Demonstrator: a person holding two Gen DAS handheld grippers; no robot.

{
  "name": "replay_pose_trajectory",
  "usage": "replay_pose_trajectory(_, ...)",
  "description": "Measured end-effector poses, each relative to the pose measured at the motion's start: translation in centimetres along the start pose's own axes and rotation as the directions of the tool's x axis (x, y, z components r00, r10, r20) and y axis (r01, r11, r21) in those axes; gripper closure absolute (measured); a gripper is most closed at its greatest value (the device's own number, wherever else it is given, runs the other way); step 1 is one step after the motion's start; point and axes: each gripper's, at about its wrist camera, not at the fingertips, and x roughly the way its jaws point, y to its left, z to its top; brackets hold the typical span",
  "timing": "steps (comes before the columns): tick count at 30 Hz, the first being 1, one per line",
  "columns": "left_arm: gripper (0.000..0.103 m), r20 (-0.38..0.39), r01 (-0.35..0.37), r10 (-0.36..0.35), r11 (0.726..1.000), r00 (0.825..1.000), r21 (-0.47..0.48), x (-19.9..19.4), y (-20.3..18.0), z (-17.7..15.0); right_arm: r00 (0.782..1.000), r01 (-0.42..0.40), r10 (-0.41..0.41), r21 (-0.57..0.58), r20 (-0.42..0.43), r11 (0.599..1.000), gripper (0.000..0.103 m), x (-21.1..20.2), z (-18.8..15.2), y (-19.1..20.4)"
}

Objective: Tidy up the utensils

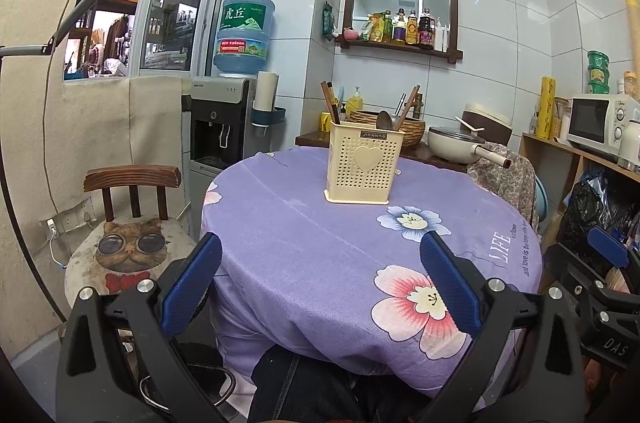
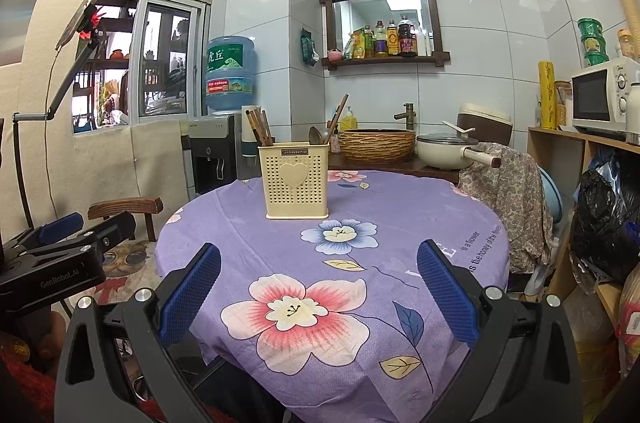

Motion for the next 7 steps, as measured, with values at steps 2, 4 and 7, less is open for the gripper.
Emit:
replay_pose_trajectory(2, 0.006, -0.003, 0.0, 0.0, 1.0, 1.0, 0.001, 0.05, -0.05, -0.02, 1.0, -0.001, 0.001, 0.0, -0.001, 1.0, 0.006, -0.01, 0.01, 0.0)
replay_pose_trajectory(4, 0.006, -0.003, 0.0, 0.0, 1.0, 1.0, 0.001, 0.09, -0.08, -0.01, 1.0, -0.001, 0.001, 0.0, -0.001, 1.0, 0.006, 0.01, 0.0, -0.04)
replay_pose_trajectory(7, 0.006, -0.006, 0.0, 0.0, 1.0, 1.0, 0.0, 0.11, -0.08, -0.08, 1.0, -0.001, 0.001, 0.0, -0.001, 1.0, 0.006, -0.02, 0.03, -0.01)
